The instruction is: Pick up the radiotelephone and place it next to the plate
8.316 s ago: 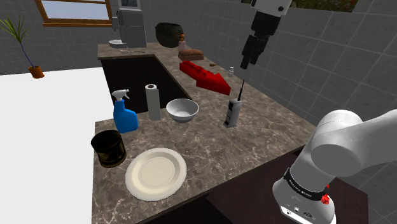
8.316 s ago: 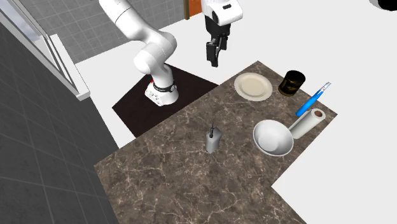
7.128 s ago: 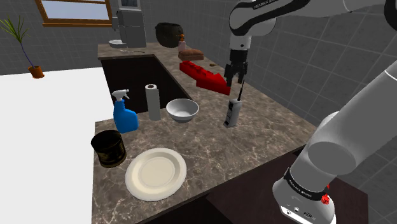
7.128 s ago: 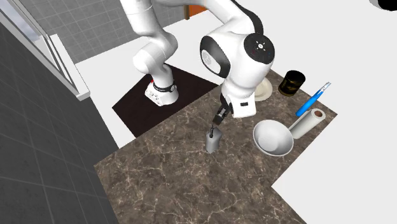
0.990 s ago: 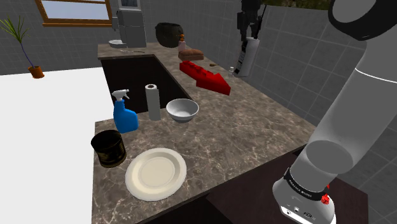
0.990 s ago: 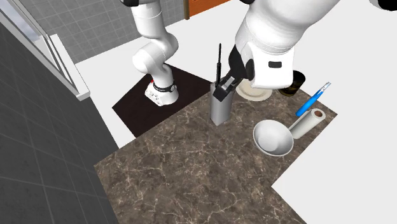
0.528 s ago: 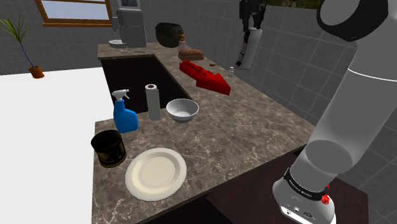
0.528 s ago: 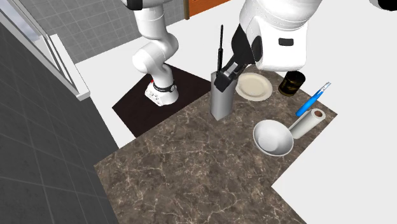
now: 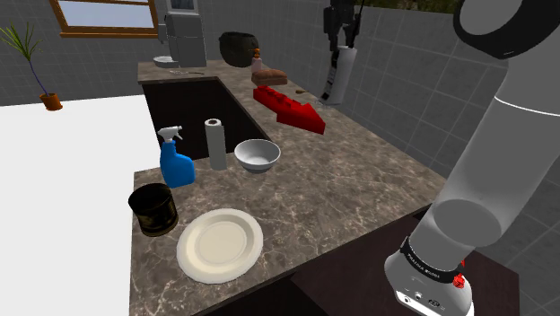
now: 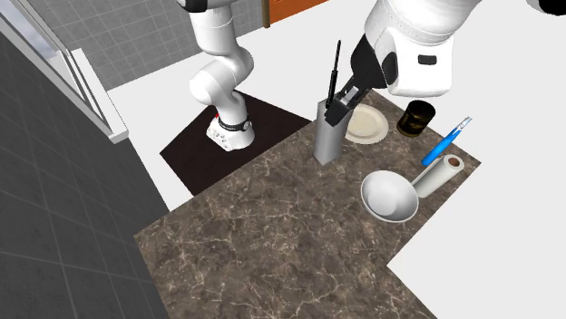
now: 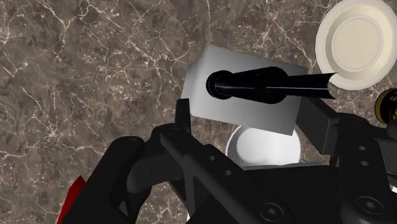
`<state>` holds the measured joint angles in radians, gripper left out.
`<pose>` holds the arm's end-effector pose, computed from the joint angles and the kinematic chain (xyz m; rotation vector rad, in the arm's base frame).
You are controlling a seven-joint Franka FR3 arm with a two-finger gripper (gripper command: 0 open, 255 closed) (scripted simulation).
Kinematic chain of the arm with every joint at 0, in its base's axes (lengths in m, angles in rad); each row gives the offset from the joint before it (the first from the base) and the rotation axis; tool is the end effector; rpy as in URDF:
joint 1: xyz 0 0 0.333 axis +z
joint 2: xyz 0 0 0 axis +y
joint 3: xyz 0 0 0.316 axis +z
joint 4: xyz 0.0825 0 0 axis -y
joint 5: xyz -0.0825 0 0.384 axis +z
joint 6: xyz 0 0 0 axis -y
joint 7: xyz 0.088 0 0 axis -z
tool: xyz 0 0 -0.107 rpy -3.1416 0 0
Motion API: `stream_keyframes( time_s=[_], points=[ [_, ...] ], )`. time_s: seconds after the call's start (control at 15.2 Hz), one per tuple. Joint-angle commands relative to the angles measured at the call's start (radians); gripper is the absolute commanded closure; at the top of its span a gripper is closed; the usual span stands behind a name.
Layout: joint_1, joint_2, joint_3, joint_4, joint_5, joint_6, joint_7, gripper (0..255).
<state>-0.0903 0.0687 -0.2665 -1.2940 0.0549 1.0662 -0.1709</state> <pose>0.4872 -0.1667 0.6759 -2.9934 0.2529 0.4164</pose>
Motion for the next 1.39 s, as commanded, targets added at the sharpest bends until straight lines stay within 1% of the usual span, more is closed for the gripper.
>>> stream_keyframes(
  time_s=[0.0, 0.33, 0.66, 0.99, 1.32],
  points=[
    [0.024, -0.016, 0.020, -0.054, 0.007, 0.042, 0.046, 255],
    [0.078, -0.034, 0.068, -0.181, 0.029, 0.158, 0.146, 255],
    [0.126, -0.019, 0.112, -0.263, 0.054, 0.264, 0.233, 255],
    [0.172, 0.025, 0.154, -0.309, 0.078, 0.362, 0.310, 255],
    [0.217, 0.093, 0.192, -0.319, 0.100, 0.450, 0.380, 255]
  ],
)
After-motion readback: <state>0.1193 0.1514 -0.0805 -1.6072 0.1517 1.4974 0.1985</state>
